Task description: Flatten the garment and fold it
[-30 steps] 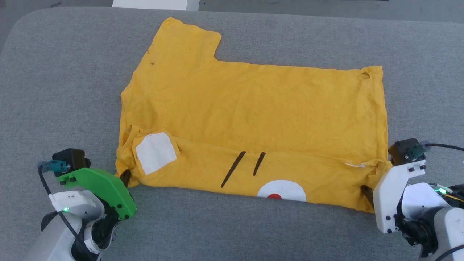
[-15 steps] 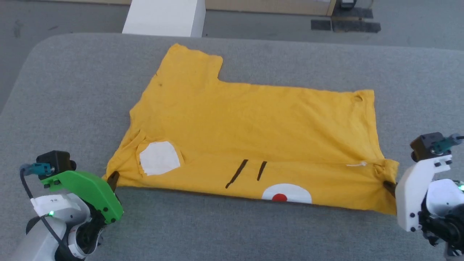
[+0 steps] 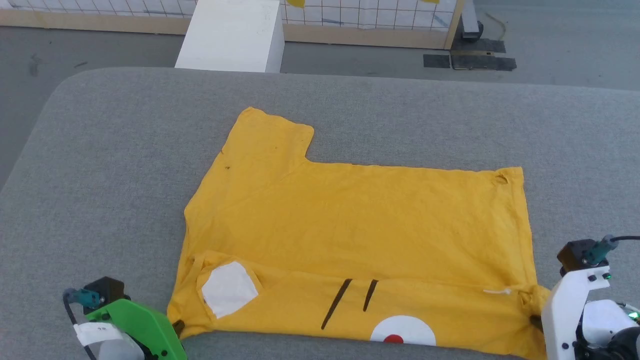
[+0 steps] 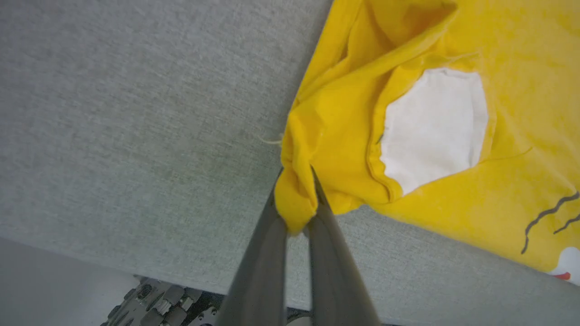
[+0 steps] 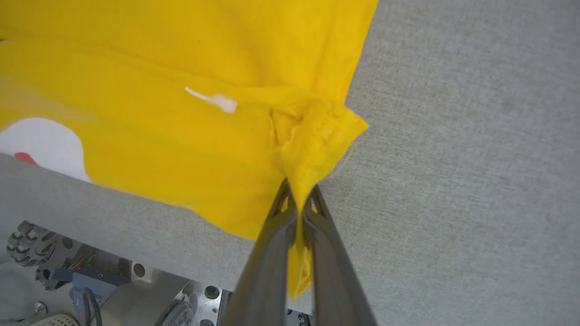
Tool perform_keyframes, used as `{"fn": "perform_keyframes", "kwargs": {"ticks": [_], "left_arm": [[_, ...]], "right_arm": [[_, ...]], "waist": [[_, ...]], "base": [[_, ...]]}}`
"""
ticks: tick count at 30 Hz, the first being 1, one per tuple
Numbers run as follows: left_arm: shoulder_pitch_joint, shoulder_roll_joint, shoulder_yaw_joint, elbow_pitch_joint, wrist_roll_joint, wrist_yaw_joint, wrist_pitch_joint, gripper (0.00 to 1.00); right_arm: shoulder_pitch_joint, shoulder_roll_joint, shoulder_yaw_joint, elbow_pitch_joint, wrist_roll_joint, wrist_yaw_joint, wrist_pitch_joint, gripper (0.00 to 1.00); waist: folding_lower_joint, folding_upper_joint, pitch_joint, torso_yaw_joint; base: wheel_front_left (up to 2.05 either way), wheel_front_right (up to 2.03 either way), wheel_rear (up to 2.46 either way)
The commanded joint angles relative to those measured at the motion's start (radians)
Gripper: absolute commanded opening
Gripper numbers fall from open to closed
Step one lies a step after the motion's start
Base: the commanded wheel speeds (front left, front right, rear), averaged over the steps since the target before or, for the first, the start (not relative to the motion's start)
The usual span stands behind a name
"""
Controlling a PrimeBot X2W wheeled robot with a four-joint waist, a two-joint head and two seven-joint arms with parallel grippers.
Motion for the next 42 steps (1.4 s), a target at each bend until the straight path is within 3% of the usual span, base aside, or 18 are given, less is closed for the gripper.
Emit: {"fn": "perform_keyframes", "kwargs": {"ticks": [1, 3, 4, 5, 6, 15, 18, 23, 34, 42], "left_arm": [[-0.003, -0.009, -0.001, 0.026, -0.003, -0.009, 0.000, 0.00], [-0.018, -0.019, -0.003, 0.056, -0.006, -0.021, -0.003, 0.00], [-0.026, -0.020, -0.003, 0.068, -0.005, -0.026, -0.004, 0.48], [-0.036, -0.021, 0.000, 0.079, -0.004, -0.030, -0.007, 1.00], [-0.041, -0.019, 0.003, 0.085, -0.005, -0.031, -0.007, 1.00], [-0.071, 0.058, 0.096, -0.048, 0.009, -0.009, -0.049, 1.00], [-0.121, 0.056, 0.141, -0.101, 0.031, -0.036, -0.128, 1.00], [-0.220, 0.056, 0.129, -0.094, 0.121, -0.096, -0.230, 1.00], [-0.587, -0.082, -0.007, 0.189, 0.257, -0.248, -0.336, 1.00], [-0.907, -0.141, -0.074, 0.492, 0.284, -0.320, -0.210, 1.00]], "right_arm": [[0.006, 0.006, 0.004, 0.024, -0.010, -0.001, -0.013, 0.00], [-0.001, 0.010, 0.005, 0.057, -0.019, -0.001, -0.036, 0.00], [-0.004, 0.011, 0.007, 0.069, -0.022, -0.001, -0.045, 0.00], [-0.012, 0.012, 0.007, 0.078, -0.027, -0.001, -0.069, 0.40], [-0.016, 0.012, 0.007, 0.087, -0.031, -0.001, -0.084, 1.00], [-0.070, 0.034, -0.089, 0.013, 0.020, -0.001, -0.169, 1.00], [-0.113, 0.038, -0.126, -0.030, 0.008, -0.001, -0.222, 1.00], [-0.198, 0.055, -0.148, -0.040, -0.008, -0.001, -0.306, 1.00], [-0.327, 0.051, -0.121, -0.038, -0.018, -0.001, -0.339, 1.00], [-0.396, 0.027, -0.086, -0.076, -0.014, -0.001, -0.329, 1.00]], "waist": [[0.0000, -0.0001, 0.001, 0.001], [0.0000, -0.0001, 0.002, 0.002], [0.0000, -0.0001, 0.001, 0.002], [0.0000, -0.0001, -0.002, 0.001], [0.0000, -0.0001, -0.005, 0.000], [0.0000, -0.0001, -0.056, -0.017], [0.0000, -0.0001, -0.053, -0.023], [0.0000, -0.0001, -0.018, -0.033], [0.0000, -0.0001, 0.164, -0.023], [0.0000, -0.0001, 0.303, -0.042]], "base": [[0.00, 0.00, 0.00], [0.00, 0.00, 0.00], [0.00, 0.00, 0.00], [0.00, 0.00, 0.00], [0.00, 0.00, 0.00], [0.00, 0.00, 0.00], [0.00, 0.00, 0.00], [0.00, 0.00, 0.00], [0.00, 0.00, 0.00], [0.00, 0.00, 0.00]]}}
